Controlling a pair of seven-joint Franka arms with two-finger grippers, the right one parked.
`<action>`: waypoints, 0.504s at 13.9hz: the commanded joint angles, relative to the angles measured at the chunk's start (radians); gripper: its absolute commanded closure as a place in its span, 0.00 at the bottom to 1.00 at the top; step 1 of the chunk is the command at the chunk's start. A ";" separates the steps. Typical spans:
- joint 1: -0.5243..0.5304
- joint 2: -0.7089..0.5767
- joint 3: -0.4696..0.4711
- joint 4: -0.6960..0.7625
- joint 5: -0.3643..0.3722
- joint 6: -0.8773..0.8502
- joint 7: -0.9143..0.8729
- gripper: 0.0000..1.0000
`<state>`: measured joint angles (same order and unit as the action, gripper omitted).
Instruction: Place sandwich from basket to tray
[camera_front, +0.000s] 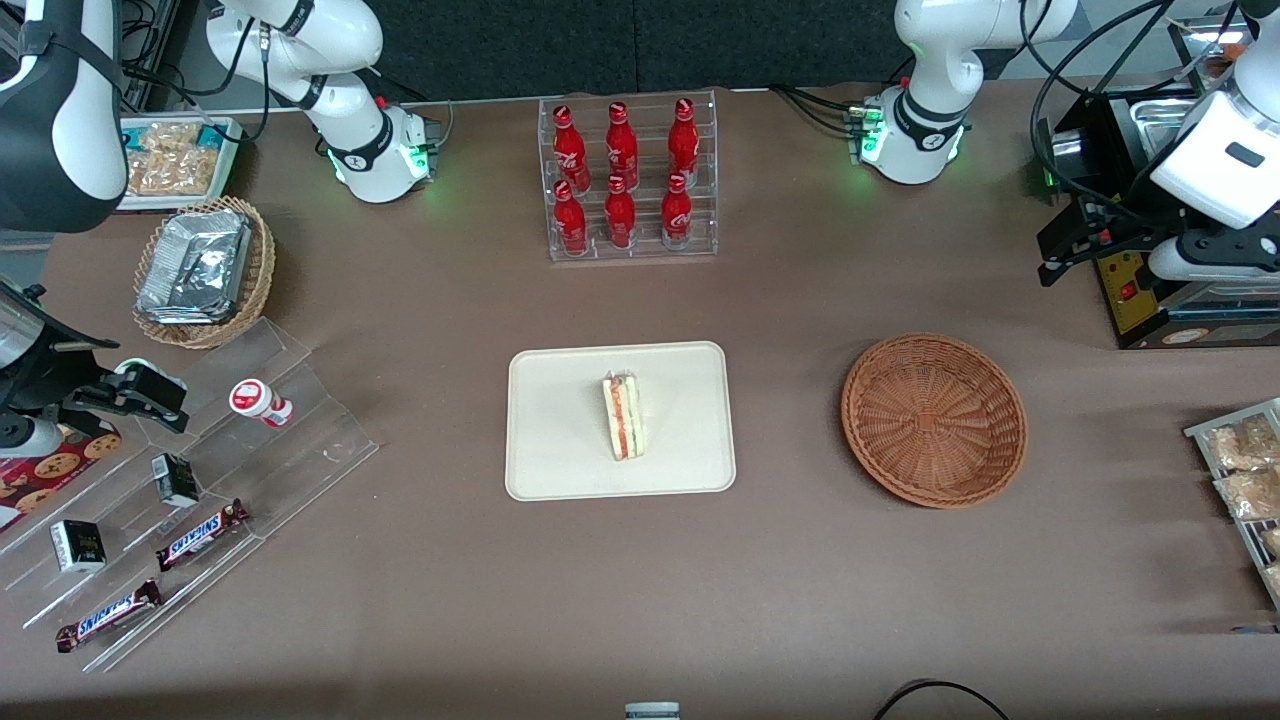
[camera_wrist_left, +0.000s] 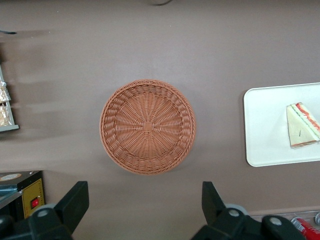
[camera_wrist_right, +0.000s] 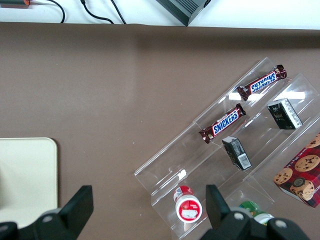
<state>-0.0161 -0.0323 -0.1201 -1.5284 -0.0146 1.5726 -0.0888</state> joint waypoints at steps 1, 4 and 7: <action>-0.021 0.017 0.008 0.028 0.051 -0.031 0.000 0.00; -0.024 0.017 0.007 0.017 0.059 -0.048 0.000 0.00; -0.016 0.011 0.011 0.024 0.054 -0.049 0.001 0.00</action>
<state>-0.0242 -0.0233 -0.1197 -1.5286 0.0267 1.5465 -0.0880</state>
